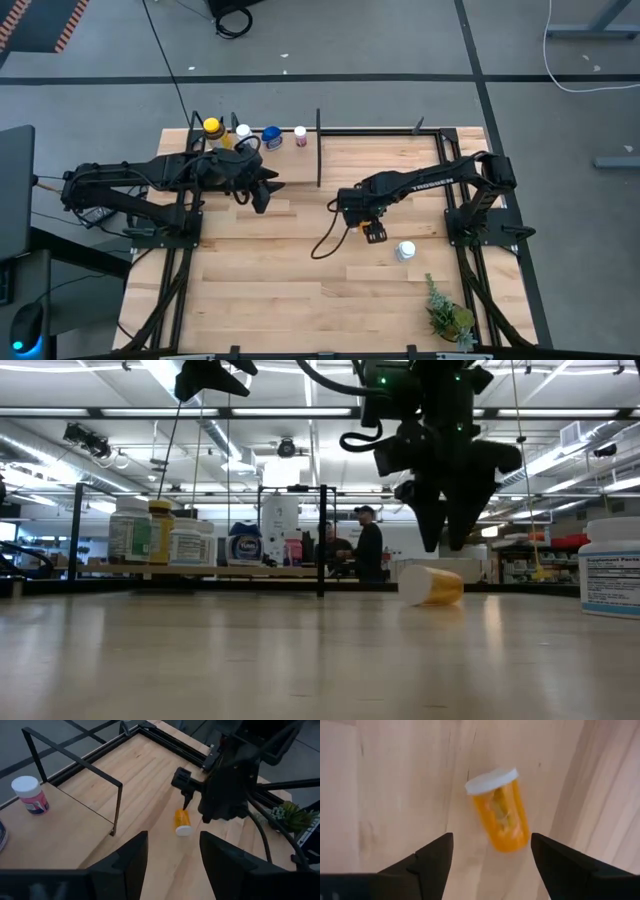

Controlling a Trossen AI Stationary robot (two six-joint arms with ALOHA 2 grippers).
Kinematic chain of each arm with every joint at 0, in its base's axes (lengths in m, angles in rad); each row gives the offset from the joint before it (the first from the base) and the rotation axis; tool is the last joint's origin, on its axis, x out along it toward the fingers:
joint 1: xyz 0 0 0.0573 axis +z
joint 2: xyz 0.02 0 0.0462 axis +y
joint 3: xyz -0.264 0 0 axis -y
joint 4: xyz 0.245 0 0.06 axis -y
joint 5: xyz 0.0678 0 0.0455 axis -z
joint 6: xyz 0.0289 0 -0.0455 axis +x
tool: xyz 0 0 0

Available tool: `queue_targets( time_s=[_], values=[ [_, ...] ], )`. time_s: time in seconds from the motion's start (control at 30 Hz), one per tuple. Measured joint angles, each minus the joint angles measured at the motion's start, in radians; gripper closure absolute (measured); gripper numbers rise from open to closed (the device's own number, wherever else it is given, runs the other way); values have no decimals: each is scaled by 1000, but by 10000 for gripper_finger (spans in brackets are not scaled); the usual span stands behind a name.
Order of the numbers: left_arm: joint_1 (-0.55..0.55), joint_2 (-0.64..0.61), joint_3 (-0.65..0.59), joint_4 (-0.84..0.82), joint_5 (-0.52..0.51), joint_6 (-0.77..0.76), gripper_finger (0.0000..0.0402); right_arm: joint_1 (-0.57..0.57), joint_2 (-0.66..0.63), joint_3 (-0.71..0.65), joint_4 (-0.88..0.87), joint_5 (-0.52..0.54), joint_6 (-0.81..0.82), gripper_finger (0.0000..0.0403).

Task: Pick and place medicine bottles onto shelf by color
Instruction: Put the orange medicine bottle on the shelf

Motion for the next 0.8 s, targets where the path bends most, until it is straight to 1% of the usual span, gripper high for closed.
queue_targets(
  time_s=[0.13,0.23,0.37,0.5,0.67,0.8],
  values=[
    [0,0,0,-1,0,-2,221,-11,0,-31,77,13,-33,131],
    [0,0,0,-1,0,-1,225,-19,0,-73,134,-1,-41,132],
    [0,0,0,-1,0,-1,224,-25,0,-127,154,-41,-69,132],
    [0,0,0,0,0,0,225,-25,0,-158,155,-50,-95,132],
    [0,1,0,0,0,-1,227,-25,0,-180,224,-51,-91,132],
    [0,1,0,0,0,-1,228,-25,0,-199,293,-51,-51,141]
  ],
)
